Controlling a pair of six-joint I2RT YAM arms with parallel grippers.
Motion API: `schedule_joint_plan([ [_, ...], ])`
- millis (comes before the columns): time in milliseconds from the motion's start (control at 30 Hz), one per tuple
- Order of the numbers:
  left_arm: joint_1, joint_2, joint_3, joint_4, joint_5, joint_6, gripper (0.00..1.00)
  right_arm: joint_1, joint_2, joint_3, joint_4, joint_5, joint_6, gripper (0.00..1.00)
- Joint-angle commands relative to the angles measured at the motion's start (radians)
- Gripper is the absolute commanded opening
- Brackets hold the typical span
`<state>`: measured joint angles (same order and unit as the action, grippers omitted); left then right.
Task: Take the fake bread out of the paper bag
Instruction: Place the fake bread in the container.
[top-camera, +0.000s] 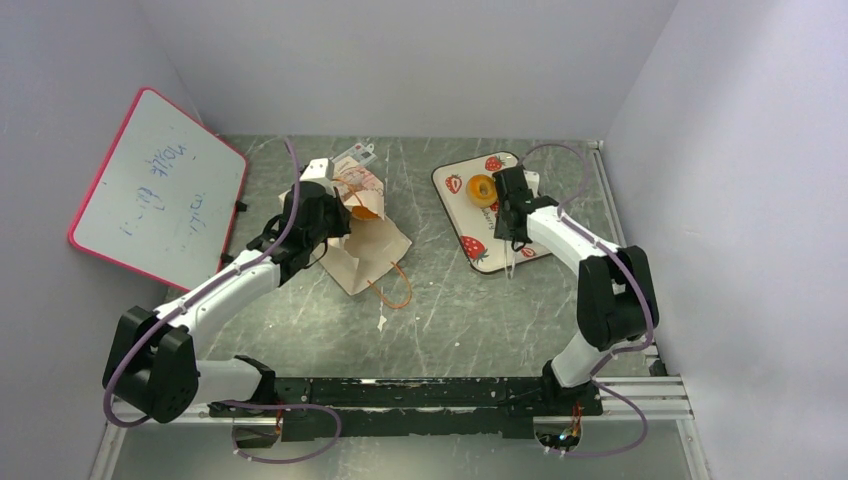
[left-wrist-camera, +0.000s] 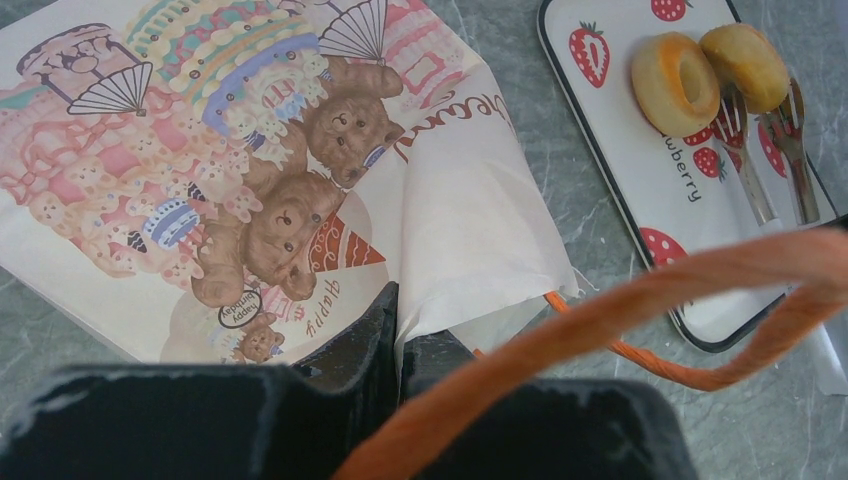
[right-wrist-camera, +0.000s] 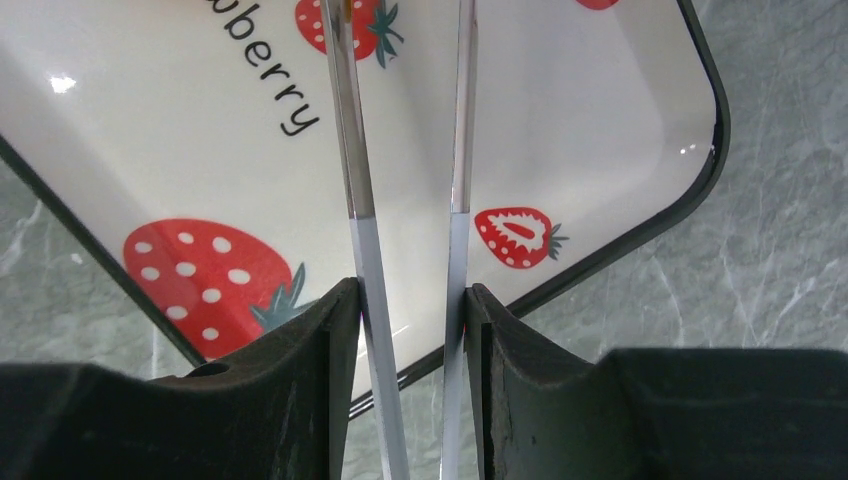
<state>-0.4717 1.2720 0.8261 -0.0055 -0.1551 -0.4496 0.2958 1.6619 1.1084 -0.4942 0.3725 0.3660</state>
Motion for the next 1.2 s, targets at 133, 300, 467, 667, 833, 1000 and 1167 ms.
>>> schedule_joint_plan([
  [133,0.01,0.016,0.008,0.017,0.025,0.004,0.07,0.011,-0.087,-0.033,-0.042,-0.002,0.055,0.43],
  [300,0.01,0.011,0.01,0.013,0.023,0.009,0.07,0.02,-0.147,-0.06,-0.057,-0.014,0.086,0.43],
  [467,0.01,0.015,0.009,0.011,0.032,0.009,0.07,0.019,-0.066,-0.011,-0.039,-0.009,0.065,0.43],
  [667,0.011,0.008,0.015,0.004,0.032,0.009,0.07,0.018,0.062,0.124,-0.018,-0.002,0.031,0.42],
  [833,0.012,0.0,0.01,-0.002,0.032,0.003,0.07,0.016,0.091,0.167,-0.033,0.003,0.026,0.42],
  [1000,0.011,0.004,0.002,0.005,0.042,-0.007,0.07,0.016,0.025,0.088,-0.014,-0.003,0.035,0.44],
  [1167,0.011,0.02,0.004,0.013,0.057,-0.022,0.07,0.017,0.004,0.051,-0.032,-0.008,0.048,0.44],
])
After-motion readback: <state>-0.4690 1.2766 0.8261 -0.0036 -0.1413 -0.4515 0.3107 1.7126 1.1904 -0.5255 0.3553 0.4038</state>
